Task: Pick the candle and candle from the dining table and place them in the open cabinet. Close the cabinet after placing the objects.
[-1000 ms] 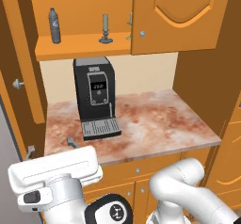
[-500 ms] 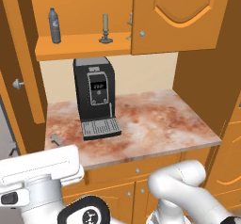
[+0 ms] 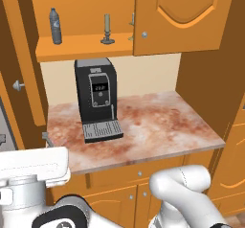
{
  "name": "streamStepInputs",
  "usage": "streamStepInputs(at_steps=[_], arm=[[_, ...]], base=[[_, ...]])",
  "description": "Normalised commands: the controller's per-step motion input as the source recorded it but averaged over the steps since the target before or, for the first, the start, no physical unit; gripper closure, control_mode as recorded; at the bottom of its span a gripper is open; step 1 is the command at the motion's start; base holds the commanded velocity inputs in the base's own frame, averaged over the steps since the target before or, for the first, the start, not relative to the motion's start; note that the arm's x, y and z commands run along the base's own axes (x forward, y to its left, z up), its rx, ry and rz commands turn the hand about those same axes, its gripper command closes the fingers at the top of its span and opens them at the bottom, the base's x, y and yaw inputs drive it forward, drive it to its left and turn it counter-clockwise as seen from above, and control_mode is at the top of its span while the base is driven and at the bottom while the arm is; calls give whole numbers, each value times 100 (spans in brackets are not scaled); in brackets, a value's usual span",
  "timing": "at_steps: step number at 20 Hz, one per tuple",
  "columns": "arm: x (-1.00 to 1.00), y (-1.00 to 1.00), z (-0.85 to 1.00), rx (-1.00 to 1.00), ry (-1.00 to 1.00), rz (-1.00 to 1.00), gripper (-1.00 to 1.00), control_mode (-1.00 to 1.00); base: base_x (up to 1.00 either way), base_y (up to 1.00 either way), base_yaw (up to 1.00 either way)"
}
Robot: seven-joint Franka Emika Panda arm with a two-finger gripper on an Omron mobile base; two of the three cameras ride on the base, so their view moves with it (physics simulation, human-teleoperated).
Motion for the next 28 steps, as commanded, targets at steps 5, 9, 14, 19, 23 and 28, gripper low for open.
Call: streamStepInputs(at_steps=[5, 9, 14, 19, 23, 28], arm=[[5, 7, 19, 12, -10, -5, -100, -100], [2, 0, 19, 15, -6, 0, -100, -100], [14, 0, 7, 15, -1, 10, -100, -100], [26, 0, 0, 15, 0, 25, -100, -100], [22, 0, 0, 12, 0, 28, -100, -100], [3, -9, 0, 10, 0, 21, -100, -100]], base=[[0, 0, 0], [0, 0, 0], [0, 0, 0], [0, 0, 0], [0, 0, 0], [0, 0, 0]])
